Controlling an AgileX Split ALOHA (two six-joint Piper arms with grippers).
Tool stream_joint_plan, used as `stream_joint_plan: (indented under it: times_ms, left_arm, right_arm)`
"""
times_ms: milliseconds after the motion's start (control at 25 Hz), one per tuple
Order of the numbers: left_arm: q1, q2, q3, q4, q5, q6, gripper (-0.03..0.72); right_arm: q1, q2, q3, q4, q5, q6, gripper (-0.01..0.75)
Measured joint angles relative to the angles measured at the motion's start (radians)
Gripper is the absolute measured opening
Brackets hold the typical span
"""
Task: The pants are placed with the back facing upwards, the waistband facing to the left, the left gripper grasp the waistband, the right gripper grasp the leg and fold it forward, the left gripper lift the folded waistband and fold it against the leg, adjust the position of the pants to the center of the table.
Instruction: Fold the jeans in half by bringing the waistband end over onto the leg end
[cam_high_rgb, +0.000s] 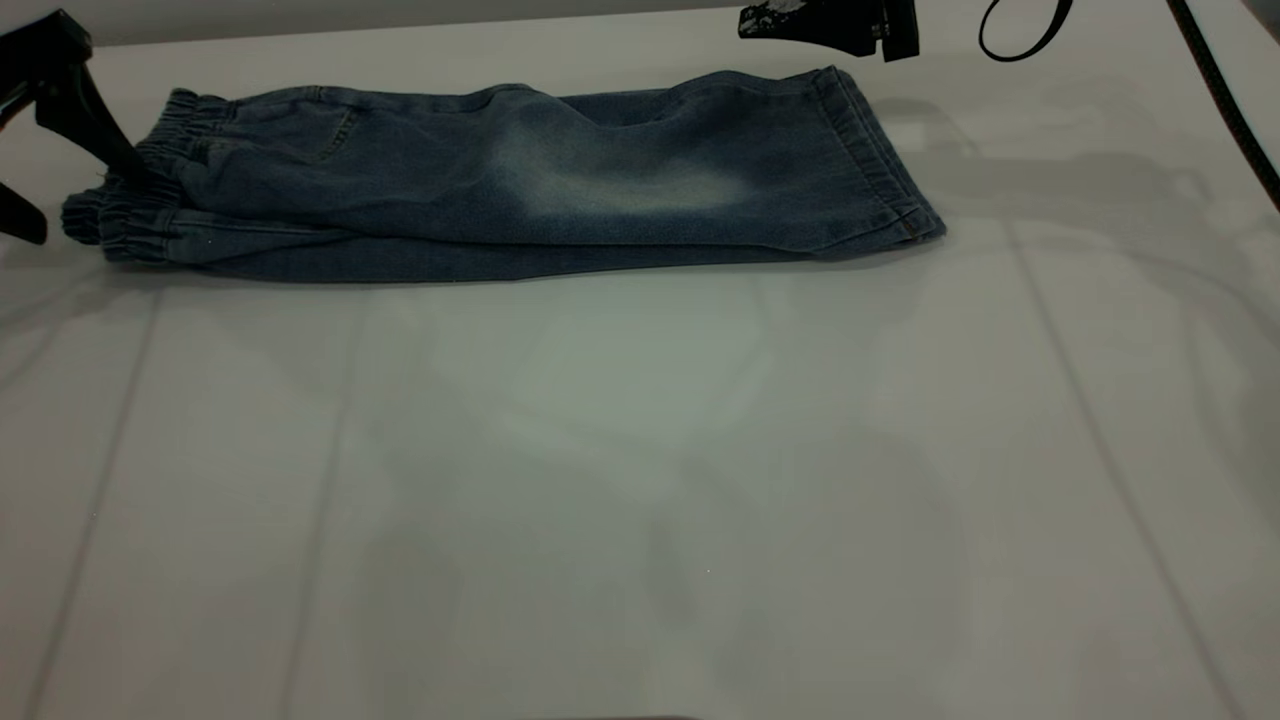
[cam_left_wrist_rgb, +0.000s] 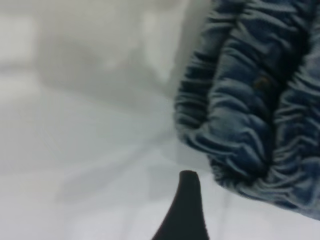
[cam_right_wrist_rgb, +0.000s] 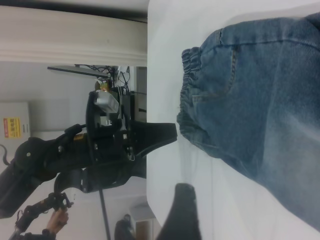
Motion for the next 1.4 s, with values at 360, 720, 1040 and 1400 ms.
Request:
stream_joint_plan:
  times_ms: [360,720,1040,1400]
  left_arm:
    - [-0.044,0.097,0.0,-0.108,-0.074,0.048,0.589]
    - [-0.083,0.1,0.0,-0.136,-0.134,0.054,0.111]
    - [-0.124,-0.028,0.0,-0.131,-0.129,0.124,0.099]
    - [-0.134,-0.223,0.0,-0.129,-0.081,0.23,0.099]
  right_arm:
    - [0.0,0.0,0.0,-0.002,-0.001,0.002,0.563]
    - [0.128,0.0,-0.016,-0.083,-0.212,0.072,0.513]
    - [0.289,0.047,-0.141,-0.216,-0.359,0.159,0.489]
    - [0.398,0.28,-0.401,-0.245,-0.361,0.311,0.487]
